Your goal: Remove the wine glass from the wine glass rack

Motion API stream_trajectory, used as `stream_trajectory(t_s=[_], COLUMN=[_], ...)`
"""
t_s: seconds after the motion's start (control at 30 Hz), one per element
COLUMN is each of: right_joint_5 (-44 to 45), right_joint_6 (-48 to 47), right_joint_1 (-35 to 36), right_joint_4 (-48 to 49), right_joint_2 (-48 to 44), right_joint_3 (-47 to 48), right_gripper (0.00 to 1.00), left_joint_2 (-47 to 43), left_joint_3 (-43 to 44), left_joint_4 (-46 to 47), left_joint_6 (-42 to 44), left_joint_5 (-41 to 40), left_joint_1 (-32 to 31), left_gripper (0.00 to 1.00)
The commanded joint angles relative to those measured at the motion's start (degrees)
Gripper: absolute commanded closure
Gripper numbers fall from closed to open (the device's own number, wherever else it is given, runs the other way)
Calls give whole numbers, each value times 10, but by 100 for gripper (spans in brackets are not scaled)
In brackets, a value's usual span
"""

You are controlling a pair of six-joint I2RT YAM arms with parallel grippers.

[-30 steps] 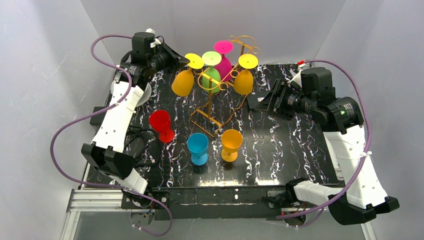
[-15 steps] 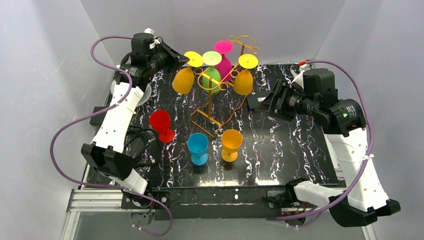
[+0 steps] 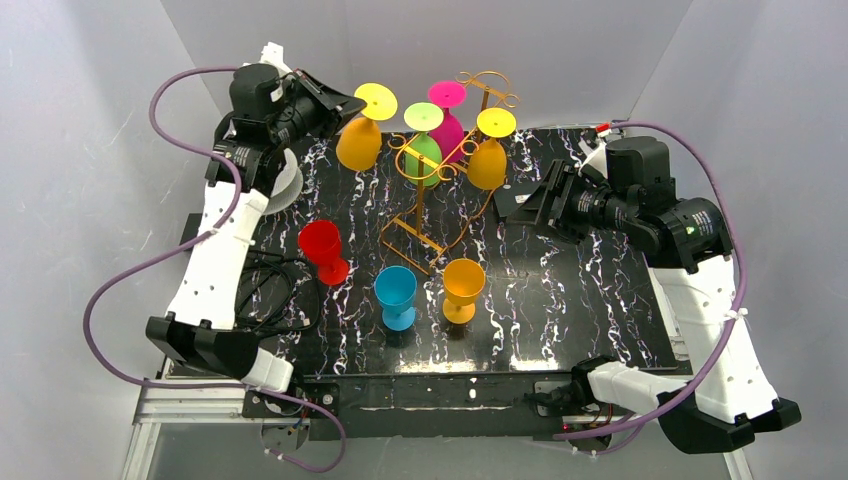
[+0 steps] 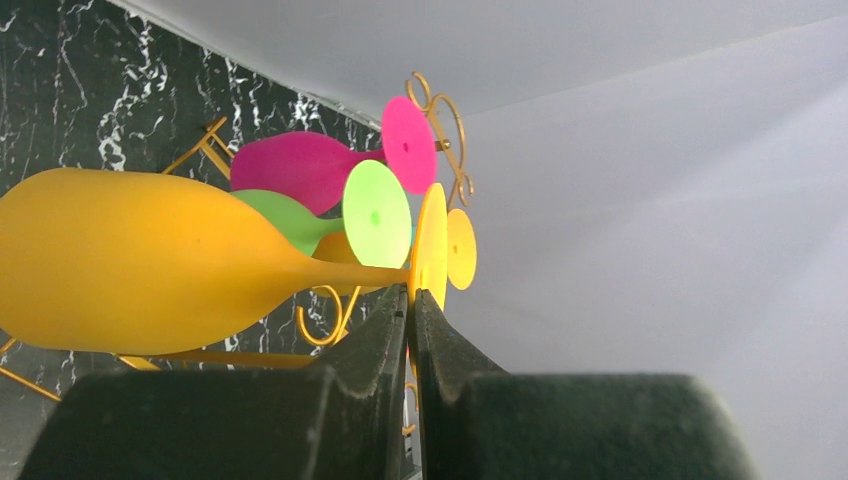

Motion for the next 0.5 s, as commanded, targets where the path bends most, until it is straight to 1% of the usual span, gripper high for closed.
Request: stream_trajectory(t_s=[0.0,0.27,0.37,0.47], right_joint_5=[-19,-46,-69,-93], right_joint_6=[11,41,64,86], right_joint_1=[-2,-2,-2,-2], right_joint_4=[25,28,46,72], right_joint_2=[3,14,14,12], right_joint_3=[29,70,74,73], right_gripper=[36,34,32,31], left_joint_2=[-42,-68,-72,-75], left_joint_3=[-3,-4,0,13], left_joint_4=[58,110,128,126], left_joint_6=[4,-21,-39,-51], left_joint_5=[32,51,60,63], left_joint_1=[12,23,24,25], left_gripper=[100,100,100,100])
